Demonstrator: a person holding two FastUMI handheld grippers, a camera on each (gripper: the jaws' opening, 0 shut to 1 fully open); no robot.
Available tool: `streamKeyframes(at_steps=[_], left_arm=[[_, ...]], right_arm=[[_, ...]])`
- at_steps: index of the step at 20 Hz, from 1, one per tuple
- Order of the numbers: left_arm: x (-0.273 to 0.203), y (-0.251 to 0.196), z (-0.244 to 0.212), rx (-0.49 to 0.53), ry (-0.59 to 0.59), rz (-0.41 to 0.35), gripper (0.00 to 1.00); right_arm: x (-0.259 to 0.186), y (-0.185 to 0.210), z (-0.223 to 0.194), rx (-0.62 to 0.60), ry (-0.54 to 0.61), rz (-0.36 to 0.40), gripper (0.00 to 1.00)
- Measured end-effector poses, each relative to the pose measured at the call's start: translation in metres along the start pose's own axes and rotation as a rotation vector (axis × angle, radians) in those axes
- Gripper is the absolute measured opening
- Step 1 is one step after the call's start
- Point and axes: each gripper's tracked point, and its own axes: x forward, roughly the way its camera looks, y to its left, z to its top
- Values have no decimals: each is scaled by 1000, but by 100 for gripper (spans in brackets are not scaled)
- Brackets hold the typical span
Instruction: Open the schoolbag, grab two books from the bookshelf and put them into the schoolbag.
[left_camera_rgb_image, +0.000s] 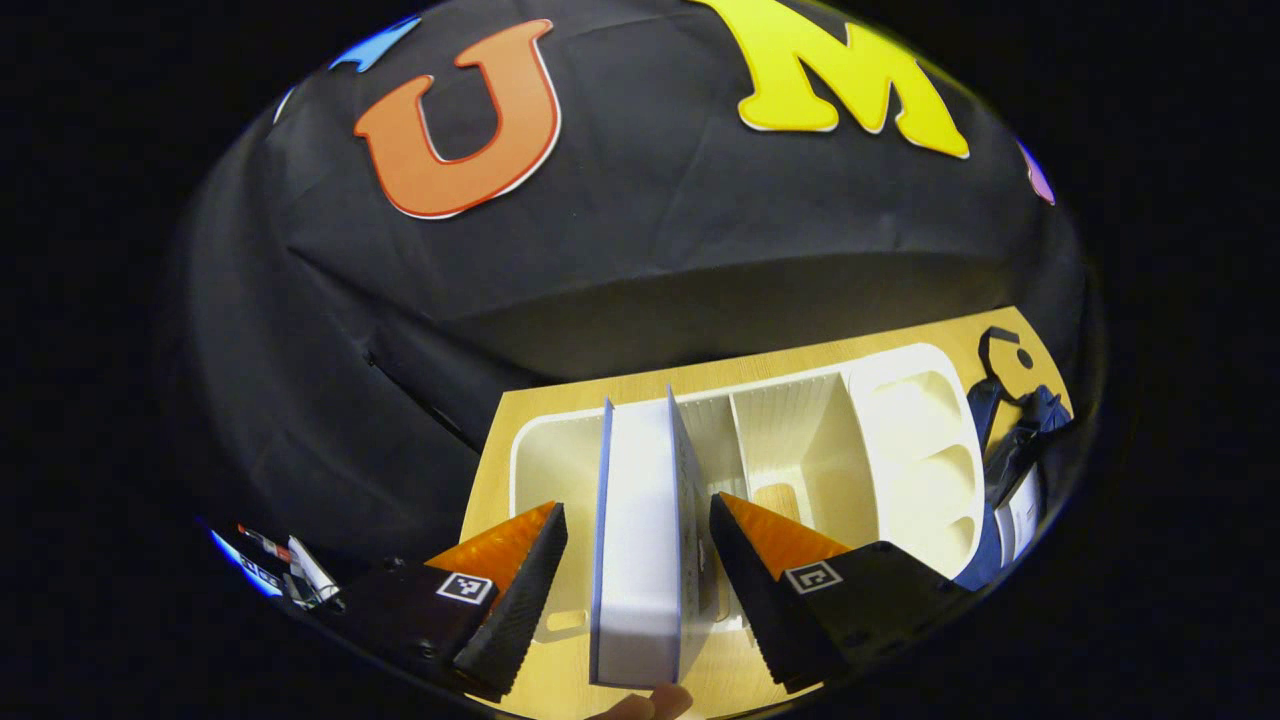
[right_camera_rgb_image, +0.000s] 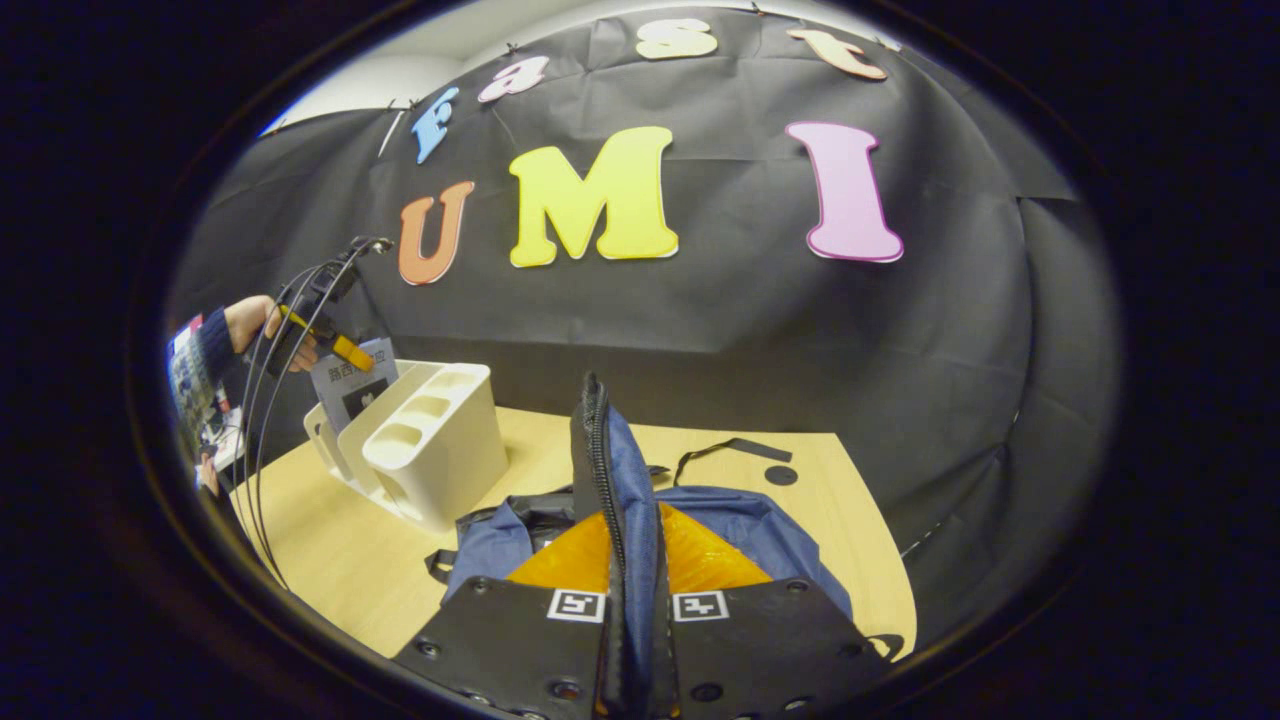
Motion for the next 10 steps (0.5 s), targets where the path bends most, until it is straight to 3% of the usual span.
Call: streamKeyframes(at_steps=[1, 5, 8, 10], left_arm=[[1, -2, 1, 17, 15, -10, 89], [10, -22, -3, 31, 84, -60, 71], [7, -32, -6, 31, 104, -85, 49], [1, -39, -10, 11, 124, -92, 47]], right_arm=[[-1, 0, -2, 1, -1, -1, 10], [0, -2, -9, 23, 5, 0, 10], [-4, -5, -9, 32, -3, 3, 10], [-3, -5, -12, 36, 0, 6, 10]])
